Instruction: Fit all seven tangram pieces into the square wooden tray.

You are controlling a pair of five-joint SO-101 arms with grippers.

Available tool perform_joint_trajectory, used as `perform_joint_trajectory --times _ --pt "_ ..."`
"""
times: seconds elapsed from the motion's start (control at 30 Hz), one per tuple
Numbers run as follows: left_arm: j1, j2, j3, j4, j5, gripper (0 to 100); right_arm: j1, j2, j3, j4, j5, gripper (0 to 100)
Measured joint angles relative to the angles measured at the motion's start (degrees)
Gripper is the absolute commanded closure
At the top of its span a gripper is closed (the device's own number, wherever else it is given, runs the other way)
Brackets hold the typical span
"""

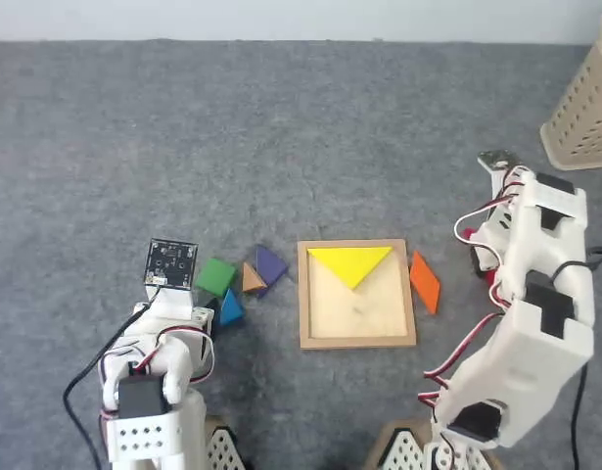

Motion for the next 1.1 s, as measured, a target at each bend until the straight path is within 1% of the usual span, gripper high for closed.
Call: perform_joint_trajectory --times 0.07,0.2,0.33,0.43,0.6,0.73,0.9,1.1 --pt "0.0 0.0 0.0 0.0 0.0 81 0.0 0.1 -0.7 -0.3 1.1 70.6" --pt "0.0 0.0 0.0 0.0 0.0 81 0.4 0.1 -3.9 -1.4 5.8 70.4" --pt "0.0 0.0 0.0 0.0 0.0 81 0.5 0.1 -4.7 -1.8 7.8 65.3" --pt "0.0 0.0 0.0 0.0 0.0 81 0.5 0.1 -4.7 -1.8 9.6 65.1" --pt "0.0 0.0 0.0 0.0 0.0 81 0.5 0.1 -4.7 -1.8 10.4 65.2" --pt "0.0 0.0 0.0 0.0 0.0 81 0.5 3.9 -4.7 -1.9 10.5 65.3" --pt "0.0 0.0 0.0 0.0 0.0 81 0.6 5.5 -5.2 -2.3 10.5 73.6" --pt "0.0 0.0 0.0 0.0 0.0 81 1.8 5.5 -5.9 -2.5 10.2 79.0"
